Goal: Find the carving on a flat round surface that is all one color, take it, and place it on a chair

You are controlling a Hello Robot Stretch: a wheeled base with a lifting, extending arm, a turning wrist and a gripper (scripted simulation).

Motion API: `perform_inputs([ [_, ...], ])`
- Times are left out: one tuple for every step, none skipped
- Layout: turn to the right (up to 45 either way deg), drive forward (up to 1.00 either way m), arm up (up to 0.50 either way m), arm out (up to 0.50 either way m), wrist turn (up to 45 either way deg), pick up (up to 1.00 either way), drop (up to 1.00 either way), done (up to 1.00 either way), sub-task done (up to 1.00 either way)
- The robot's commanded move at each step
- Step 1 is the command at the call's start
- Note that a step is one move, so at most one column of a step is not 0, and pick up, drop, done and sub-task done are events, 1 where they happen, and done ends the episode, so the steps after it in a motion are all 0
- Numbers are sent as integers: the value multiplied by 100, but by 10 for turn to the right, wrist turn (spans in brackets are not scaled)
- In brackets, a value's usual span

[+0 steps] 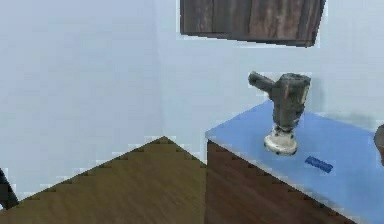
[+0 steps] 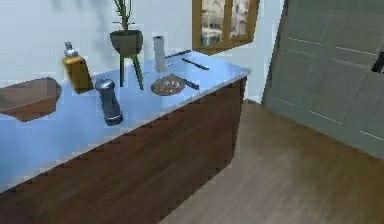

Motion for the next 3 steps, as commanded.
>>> perform_inputs([
  [450, 0, 0, 0, 0, 0, 0, 0, 0],
  [450, 0, 0, 0, 0, 0, 0, 0, 0],
  [180, 0, 0, 0, 0, 0, 0, 0, 0],
])
